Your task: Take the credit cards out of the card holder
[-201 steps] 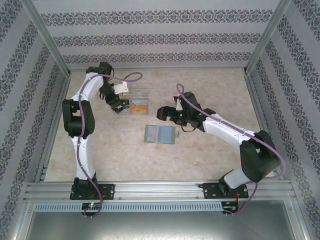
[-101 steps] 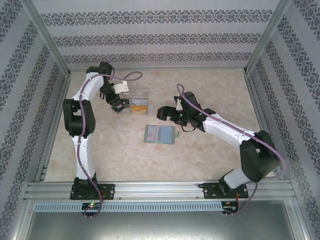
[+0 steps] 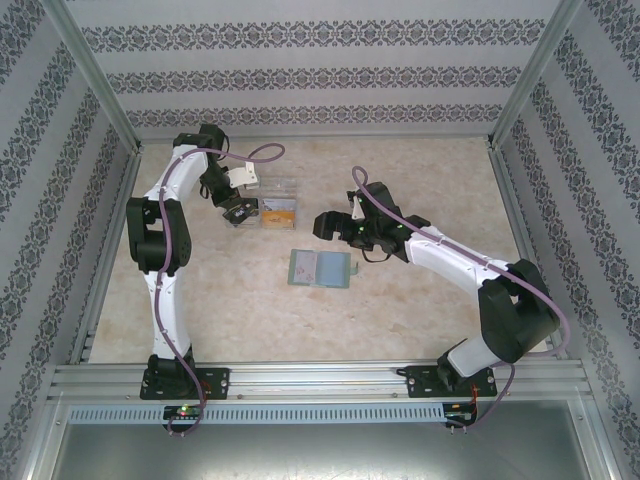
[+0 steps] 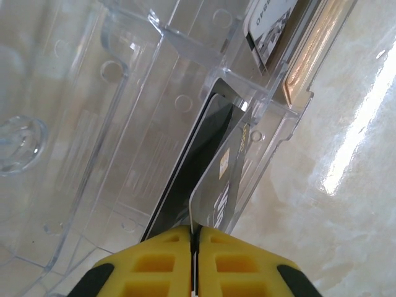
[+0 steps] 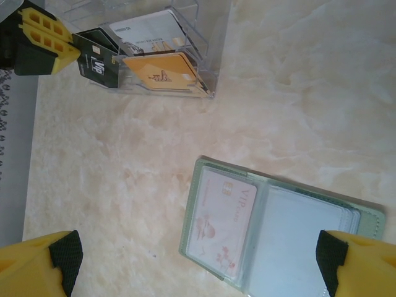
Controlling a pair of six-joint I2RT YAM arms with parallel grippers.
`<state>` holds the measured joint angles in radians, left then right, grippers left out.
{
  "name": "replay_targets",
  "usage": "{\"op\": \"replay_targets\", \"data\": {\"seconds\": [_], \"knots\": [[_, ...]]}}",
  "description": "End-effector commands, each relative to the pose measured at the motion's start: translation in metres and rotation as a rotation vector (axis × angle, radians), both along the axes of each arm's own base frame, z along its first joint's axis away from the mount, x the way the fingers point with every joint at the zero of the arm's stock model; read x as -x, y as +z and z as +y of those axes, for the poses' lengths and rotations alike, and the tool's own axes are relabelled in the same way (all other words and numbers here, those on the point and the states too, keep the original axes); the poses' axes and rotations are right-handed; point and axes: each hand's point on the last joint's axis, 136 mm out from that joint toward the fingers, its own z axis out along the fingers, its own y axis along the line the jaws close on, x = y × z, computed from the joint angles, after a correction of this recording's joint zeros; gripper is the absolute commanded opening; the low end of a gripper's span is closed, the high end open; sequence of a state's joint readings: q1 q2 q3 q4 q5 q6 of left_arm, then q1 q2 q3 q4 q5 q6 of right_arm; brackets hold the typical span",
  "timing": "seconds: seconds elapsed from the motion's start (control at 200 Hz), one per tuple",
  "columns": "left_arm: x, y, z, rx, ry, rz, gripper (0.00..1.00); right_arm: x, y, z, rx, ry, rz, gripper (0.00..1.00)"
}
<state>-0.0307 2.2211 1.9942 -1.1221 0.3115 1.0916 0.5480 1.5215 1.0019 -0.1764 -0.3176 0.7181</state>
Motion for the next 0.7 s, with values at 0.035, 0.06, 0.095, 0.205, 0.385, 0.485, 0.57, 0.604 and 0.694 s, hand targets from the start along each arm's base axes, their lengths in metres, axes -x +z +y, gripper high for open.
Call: {"op": "replay_targets", "data": {"seconds": [0.035,0.06,0.095,0.205,0.385,0.485,0.57,0.604,0.694], "knots": [[-0.003,0.024,-0.001,0.029,-0.013,-0.053,0.03,-0.002,0.004,0.004,0.018,0.012,-0.028,0.98],[-0.002,0.024,-0.001,0.030,-0.014,-0.049,0.03,-0.002,0.004,0.004,0.020,0.012,-0.028,0.98],[-0.001,0.024,-0.001,0.029,-0.017,-0.047,0.01,-0.002,0.004,0.004,0.020,0.012,-0.028,0.98],[0.003,0.030,-0.004,0.045,-0.030,-0.049,0.00,-0.003,0.003,0.005,0.022,0.014,-0.028,0.98],[0.009,0.043,-0.002,0.031,-0.052,-0.072,0.00,-0.005,0.002,0.008,0.034,0.017,-0.032,0.98],[0.011,0.052,0.001,0.014,-0.061,-0.096,0.00,-0.008,0.001,0.011,0.039,0.023,-0.034,0.98],[0.013,0.060,0.003,0.001,-0.069,-0.115,0.00,-0.009,-0.001,0.013,0.042,0.026,-0.031,0.98],[0.014,0.062,0.002,-0.006,-0.079,-0.126,0.00,-0.009,-0.001,0.014,0.042,0.028,-0.031,0.98],[0.016,0.063,0.000,-0.032,-0.113,-0.141,0.00,-0.008,-0.003,0.016,0.043,0.032,-0.027,0.98]]}}
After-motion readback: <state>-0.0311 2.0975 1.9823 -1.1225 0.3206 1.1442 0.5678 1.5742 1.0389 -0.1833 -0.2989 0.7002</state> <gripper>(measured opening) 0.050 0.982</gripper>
